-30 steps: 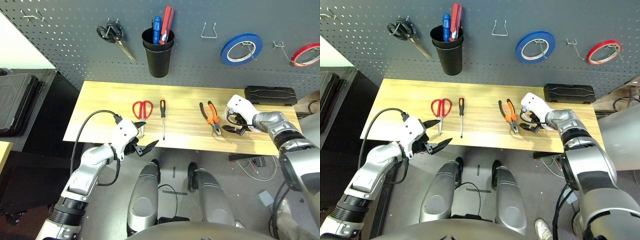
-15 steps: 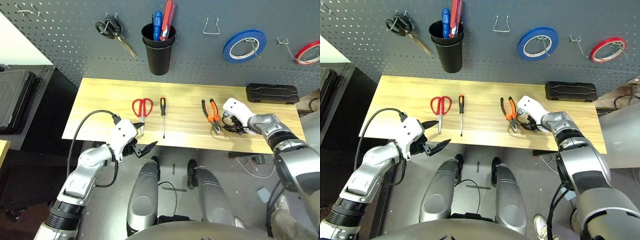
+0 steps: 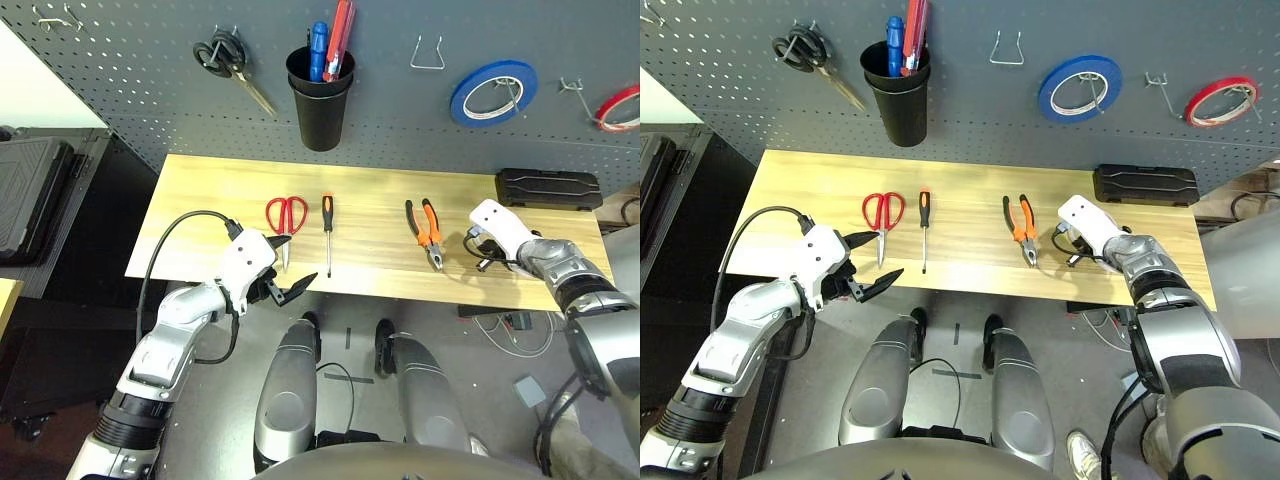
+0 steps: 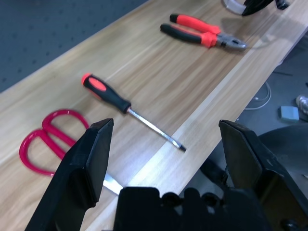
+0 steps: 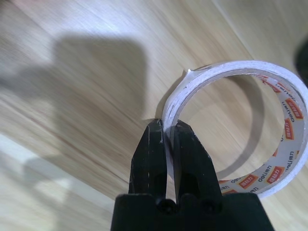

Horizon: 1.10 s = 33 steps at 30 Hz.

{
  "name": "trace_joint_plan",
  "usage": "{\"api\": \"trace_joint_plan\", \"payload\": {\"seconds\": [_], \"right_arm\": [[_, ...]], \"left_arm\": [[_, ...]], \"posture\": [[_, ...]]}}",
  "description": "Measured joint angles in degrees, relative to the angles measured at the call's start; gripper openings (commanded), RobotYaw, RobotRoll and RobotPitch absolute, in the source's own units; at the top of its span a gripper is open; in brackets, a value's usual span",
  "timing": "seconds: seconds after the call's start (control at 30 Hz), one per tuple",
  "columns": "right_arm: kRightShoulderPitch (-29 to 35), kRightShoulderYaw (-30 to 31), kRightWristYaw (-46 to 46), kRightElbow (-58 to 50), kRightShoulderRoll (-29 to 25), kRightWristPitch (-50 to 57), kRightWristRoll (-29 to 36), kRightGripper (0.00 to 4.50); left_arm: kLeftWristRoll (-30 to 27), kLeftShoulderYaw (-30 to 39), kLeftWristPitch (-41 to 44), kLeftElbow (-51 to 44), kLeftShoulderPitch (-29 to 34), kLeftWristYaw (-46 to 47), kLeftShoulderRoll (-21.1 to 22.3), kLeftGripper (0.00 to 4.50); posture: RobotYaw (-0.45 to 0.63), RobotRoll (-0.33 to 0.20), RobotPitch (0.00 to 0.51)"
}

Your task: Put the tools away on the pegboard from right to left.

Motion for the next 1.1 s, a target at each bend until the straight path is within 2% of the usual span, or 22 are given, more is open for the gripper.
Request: {"api": "trace_joint_plan", "payload": {"seconds": [0.2, 0.5, 0.73, 1.1], "right_arm": [[5.75, -2.14, -6.49, -2.99, -0.09, -5.51, 1.61, 0.04], [13.9, -5.98, -18.28, -9.06, 0.52, -19.13, 3.85, 0.04], [16.39, -6.53, -23.99, -9.26, 0.63, -28.03, 3.87, 0.04], [19.58, -8.3, -28.49, -9.26, -1.03, -42.22, 4.0, 0.04]], "left_arm": [[-3.32, 0.18, -1.8, -0.94, -0.51, -1.85, -0.88, 4.5], [-8.23, 0.27, -1.24, -7.98, -3.75, -3.66, -2.0, 4.5], [-12.11, 0.48, 0.77, -10.4, -6.83, -3.58, -3.27, 4.5], [-13.33, 1.17, 0.83, -11.79, -8.77, -1.82, -5.87, 4.5]], "posture": [[0.35, 0.0, 0.274], [0.34, 0.0, 0.252], [0.34, 0.0, 0.24], [0.34, 0.0, 0.228]]}}
